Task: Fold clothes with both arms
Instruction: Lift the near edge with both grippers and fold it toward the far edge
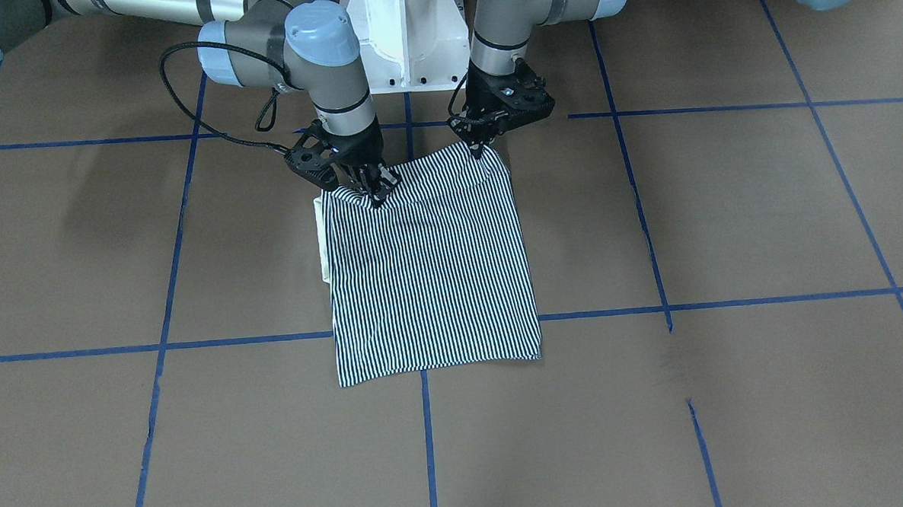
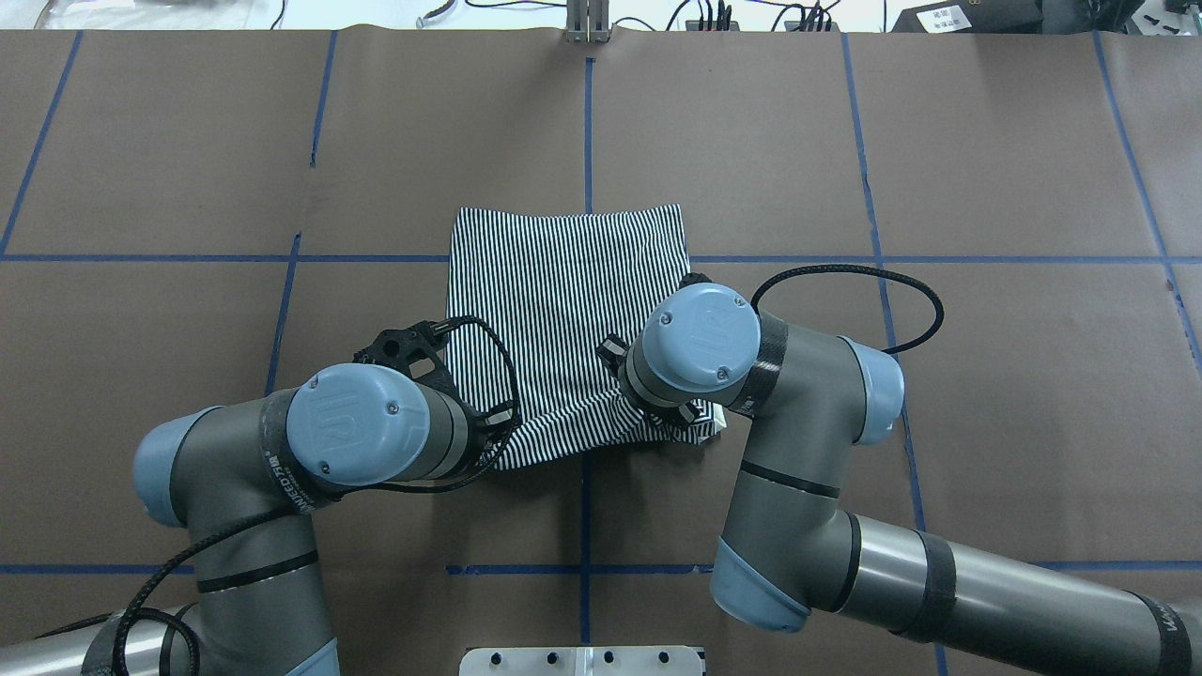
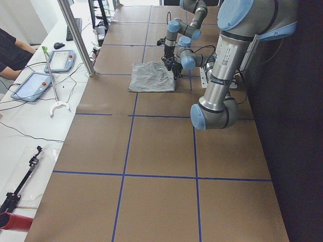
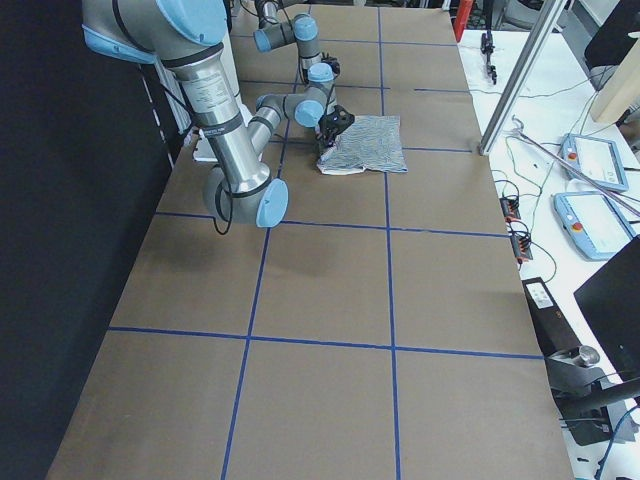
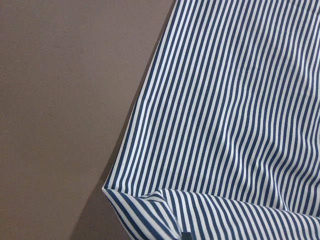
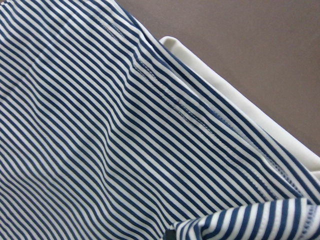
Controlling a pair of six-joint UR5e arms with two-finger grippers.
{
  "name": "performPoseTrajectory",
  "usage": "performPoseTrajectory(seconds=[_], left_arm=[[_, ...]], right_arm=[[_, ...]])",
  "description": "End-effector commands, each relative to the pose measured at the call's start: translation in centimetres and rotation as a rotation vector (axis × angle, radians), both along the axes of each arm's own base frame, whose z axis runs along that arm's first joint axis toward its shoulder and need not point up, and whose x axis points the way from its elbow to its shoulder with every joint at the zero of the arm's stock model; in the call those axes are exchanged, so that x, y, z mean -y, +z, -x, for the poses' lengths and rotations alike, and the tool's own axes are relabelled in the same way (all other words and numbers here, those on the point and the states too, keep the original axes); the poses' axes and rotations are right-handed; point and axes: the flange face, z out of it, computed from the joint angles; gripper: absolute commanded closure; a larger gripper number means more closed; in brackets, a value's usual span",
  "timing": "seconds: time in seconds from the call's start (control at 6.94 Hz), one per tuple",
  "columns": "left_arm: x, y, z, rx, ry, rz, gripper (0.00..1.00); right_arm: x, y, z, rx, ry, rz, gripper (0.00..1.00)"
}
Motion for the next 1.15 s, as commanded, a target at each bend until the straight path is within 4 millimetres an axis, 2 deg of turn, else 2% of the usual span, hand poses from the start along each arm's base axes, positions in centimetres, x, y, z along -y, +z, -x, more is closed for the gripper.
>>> performPoseTrajectory(seconds=[0.0,0.14,0.29,0.43,0.58,0.72,0.86,1.01], left_arm=[[1.9,0.8,-0.3,-0.033,-0.041,0.006,1.0],[3.7,0.4,0.6,-0.042,-0.073,0.008,1.0],[6.5,-0.4,1.0,-0.049,-0.119,0.006,1.0],[11.8,0.3,1.7,-0.02,-0.19,0.009,1.0],[17.9,1.1,2.5,-0.027,-0.262,-0.001,0.92],[23.3,2.4,3.3,0.026,-0.278,-0.047,0.54],[26.8,3.0,6.3,0.059,-0.263,-0.108,0.01],[28.3,3.9,7.6,0.085,-0.241,-0.128,0.0]], right_arm=[[0.7,-0.6,-0.1,0.015,0.007,-0.007,1.0],[1.5,-0.7,-0.5,0.011,0.013,-0.017,1.0],[3.8,0.0,-0.7,-0.019,0.014,-0.04,1.0],[8.0,-0.9,-0.4,-0.044,0.045,-0.047,1.0],[13.3,-3.0,-0.8,-0.055,0.099,-0.039,1.0],[18.9,-3.6,-1.2,-0.035,0.109,-0.074,0.83],[23.6,-1.6,-1.4,-0.017,0.138,-0.11,0.01],[25.6,-0.2,-2.0,-0.054,0.1,-0.17,0.0]])
